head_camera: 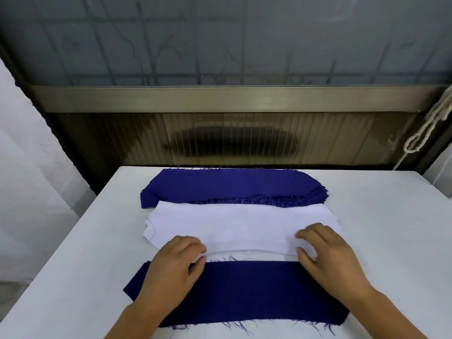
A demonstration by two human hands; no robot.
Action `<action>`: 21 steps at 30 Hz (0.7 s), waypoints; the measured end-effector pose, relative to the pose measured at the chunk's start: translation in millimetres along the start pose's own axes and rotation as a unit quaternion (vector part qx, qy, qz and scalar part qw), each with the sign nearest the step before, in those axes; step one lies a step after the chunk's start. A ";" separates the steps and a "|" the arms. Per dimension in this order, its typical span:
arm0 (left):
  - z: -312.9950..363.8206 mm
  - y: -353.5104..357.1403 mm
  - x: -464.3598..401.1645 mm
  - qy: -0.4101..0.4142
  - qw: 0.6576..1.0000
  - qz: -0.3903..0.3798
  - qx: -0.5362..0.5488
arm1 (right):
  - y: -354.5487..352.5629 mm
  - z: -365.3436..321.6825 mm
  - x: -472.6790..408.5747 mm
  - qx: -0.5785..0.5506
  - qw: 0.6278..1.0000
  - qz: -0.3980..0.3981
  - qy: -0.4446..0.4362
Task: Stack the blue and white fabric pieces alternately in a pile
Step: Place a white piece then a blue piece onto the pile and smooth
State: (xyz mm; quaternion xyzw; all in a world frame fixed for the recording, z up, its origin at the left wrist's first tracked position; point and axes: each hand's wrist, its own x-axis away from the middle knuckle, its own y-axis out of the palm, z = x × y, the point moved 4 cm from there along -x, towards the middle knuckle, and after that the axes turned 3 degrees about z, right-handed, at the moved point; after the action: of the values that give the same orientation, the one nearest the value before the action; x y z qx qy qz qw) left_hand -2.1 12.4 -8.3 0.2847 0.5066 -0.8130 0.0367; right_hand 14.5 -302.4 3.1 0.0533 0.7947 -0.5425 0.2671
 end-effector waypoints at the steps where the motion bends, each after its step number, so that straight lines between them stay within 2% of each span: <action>1: 1.9 4.8 -7.1 0.004 1.000 -0.002 -0.008 | 5.4 0.9 -5.7 -0.009 1.000 -0.024 -0.003; 4: 0.0 23.6 -21.3 -0.006 0.996 -0.081 -0.046 | 23.2 5.5 -15.1 -0.035 0.991 -0.128 0.002; 6: -1.3 30.0 -23.7 -0.020 0.992 -0.109 -0.056 | 32.3 9.0 -12.8 -0.042 0.986 -0.159 0.009; 12: -7.1 32.4 -22.1 -0.008 0.995 -0.068 -0.068 | 34.1 13.2 -2.3 -0.067 0.995 -0.071 0.012; 21: -10.9 32.4 -22.2 -0.024 0.997 -0.044 -0.051 | 36.4 12.5 -7.3 -0.032 0.997 -0.071 0.017</action>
State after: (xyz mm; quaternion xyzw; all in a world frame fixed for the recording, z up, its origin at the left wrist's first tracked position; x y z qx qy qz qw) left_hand 32.3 0.8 -26.7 0.2397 0.5584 -0.7937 0.0274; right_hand 38.9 -297.4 -27.1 -0.0022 0.8180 -0.5332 0.2159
